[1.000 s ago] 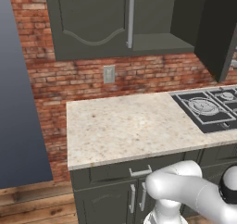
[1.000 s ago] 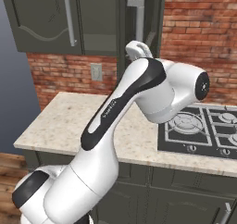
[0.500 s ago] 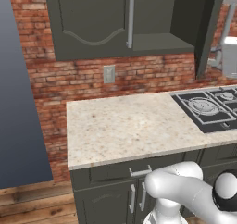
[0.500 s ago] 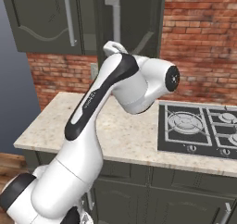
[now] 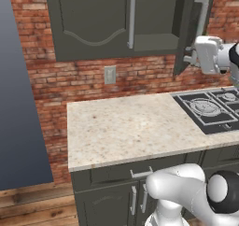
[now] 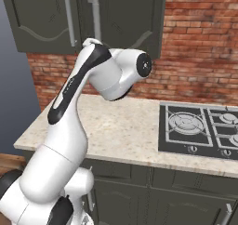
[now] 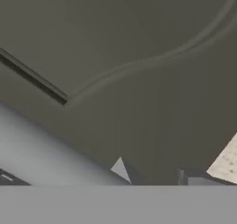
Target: Close all open cabinet doors.
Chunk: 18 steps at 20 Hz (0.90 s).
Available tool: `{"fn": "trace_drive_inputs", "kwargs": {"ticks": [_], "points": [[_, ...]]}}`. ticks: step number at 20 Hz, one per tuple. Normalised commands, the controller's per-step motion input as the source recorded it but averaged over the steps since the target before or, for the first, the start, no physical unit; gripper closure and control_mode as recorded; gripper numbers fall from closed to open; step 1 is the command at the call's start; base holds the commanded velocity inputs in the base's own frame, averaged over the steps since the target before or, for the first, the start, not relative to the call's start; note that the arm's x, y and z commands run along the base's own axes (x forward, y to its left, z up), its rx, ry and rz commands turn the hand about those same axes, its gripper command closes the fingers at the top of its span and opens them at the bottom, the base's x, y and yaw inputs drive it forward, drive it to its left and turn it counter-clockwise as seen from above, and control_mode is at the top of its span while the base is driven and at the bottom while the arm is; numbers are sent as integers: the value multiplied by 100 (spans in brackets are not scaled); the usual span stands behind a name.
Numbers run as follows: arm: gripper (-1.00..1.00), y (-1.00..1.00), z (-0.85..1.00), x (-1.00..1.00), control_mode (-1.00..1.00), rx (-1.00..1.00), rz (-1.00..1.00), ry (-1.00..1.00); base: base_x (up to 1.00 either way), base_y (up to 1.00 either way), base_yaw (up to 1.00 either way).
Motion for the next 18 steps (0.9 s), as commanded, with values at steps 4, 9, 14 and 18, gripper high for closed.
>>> {"fn": "trace_drive_inputs", "kwargs": {"ticks": [4,9,14,18], "points": [[-100,60,-5,40,-100,-5,3,0,0,0,0],[-100,51,-1,46,-100,0,1,0,0,0,0],[-100,37,0,54,-100,0,0,0,0,0,0],[-100,35,0,59,-100,0,0,0,0,0,0]]}}
